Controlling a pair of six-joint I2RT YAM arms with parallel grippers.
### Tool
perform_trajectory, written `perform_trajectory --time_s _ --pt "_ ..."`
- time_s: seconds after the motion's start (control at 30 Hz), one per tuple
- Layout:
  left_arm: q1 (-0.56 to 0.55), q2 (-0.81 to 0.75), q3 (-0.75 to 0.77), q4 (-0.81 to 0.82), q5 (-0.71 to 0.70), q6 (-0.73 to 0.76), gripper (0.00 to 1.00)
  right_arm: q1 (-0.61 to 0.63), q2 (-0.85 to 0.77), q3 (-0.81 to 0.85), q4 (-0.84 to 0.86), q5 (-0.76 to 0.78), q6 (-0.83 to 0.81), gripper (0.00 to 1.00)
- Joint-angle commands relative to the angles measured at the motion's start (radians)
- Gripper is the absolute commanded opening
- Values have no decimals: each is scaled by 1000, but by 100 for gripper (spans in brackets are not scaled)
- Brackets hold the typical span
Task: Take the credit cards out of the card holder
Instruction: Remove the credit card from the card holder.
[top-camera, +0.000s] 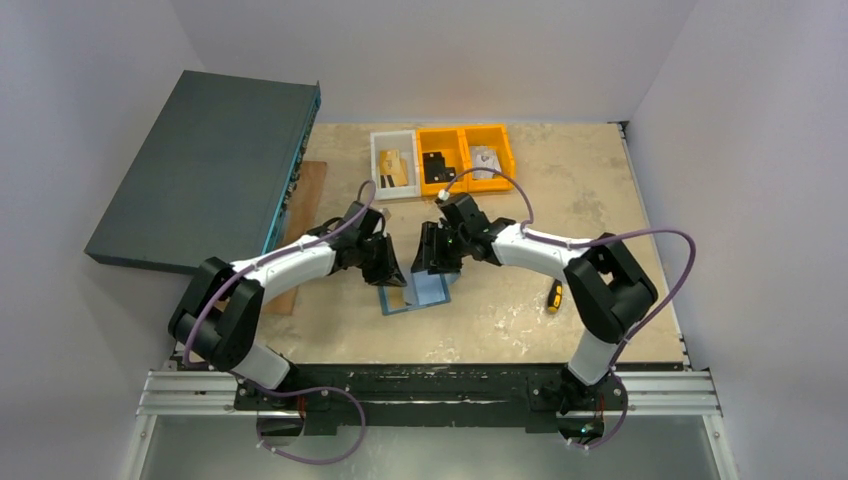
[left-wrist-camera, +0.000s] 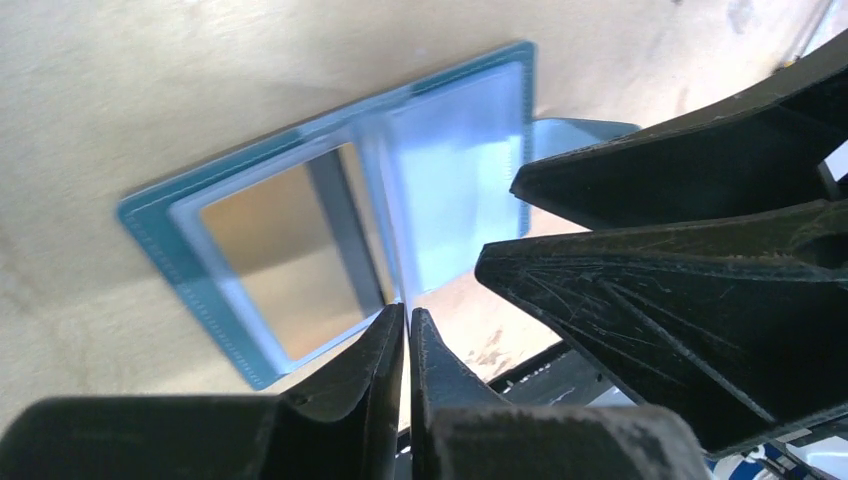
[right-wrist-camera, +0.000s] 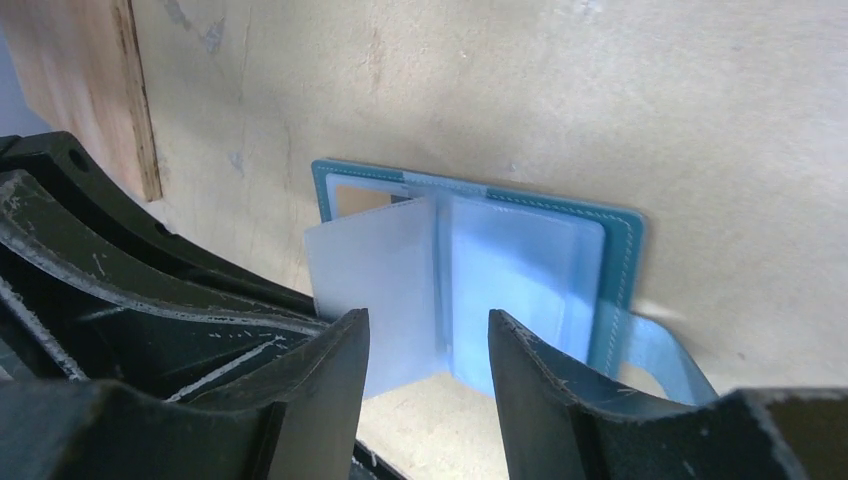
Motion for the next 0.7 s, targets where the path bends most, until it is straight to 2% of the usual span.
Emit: perform_trajectory --time_s 0.0,0.17,0.4,0.67 --pt "-43 30 85 19 25 12 10 -38 -103 -44 -16 77 -17 48" --pt "-78 95 155 41 33 11 22 -89 -179 -108 -14 102 -14 48" --pt "-94 203 196 170 104 -29 36 -121 -258 -176 -23 130 -4 48" --pt "-113 292 216 180 105 -40 49 -125 -279 -201 -28 138 -2 48"
